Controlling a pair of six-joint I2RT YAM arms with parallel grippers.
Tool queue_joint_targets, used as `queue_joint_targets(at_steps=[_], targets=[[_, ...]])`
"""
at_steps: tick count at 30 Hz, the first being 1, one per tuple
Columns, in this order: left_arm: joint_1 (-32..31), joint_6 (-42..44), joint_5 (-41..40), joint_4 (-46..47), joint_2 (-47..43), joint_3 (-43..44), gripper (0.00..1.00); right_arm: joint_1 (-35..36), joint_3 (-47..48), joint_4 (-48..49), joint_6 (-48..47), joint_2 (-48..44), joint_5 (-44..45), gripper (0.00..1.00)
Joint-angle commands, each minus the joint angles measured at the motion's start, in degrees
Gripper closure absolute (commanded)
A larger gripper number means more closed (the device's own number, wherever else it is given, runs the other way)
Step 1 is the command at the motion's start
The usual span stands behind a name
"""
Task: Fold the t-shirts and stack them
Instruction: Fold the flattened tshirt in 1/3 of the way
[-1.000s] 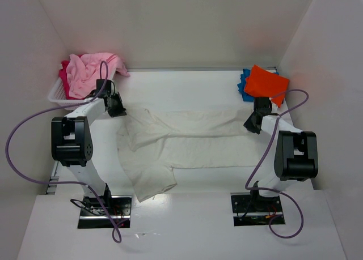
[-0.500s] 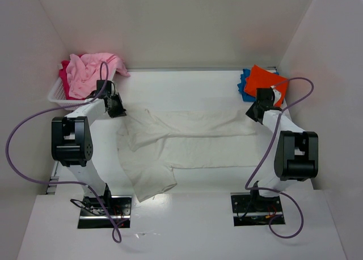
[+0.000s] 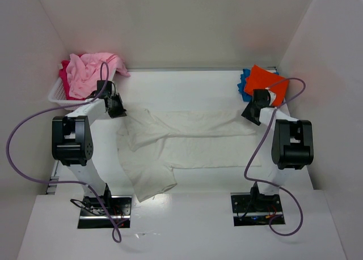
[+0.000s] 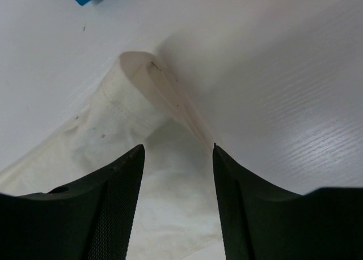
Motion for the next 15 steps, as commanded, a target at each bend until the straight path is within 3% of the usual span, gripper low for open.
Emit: queue_joint_targets(at_steps=[1,11,15], targets=[[0.6,0.7,-1.7,3.2,0.2,1.2,1.00,-0.4,3.2,4.8,-2.4,1.3,1.2,0.45],[0.6,0.7,-1.7,3.7,0.8,1.2,1.00,-0.4,6.6,6.9,-4.2,7.6,0.0,0.54],[0.6,0.7,-1.7,3.7,0.8,1.2,1.00,-0.4,7.8,6.9,-4.7,9.3,-0.6,0.76]])
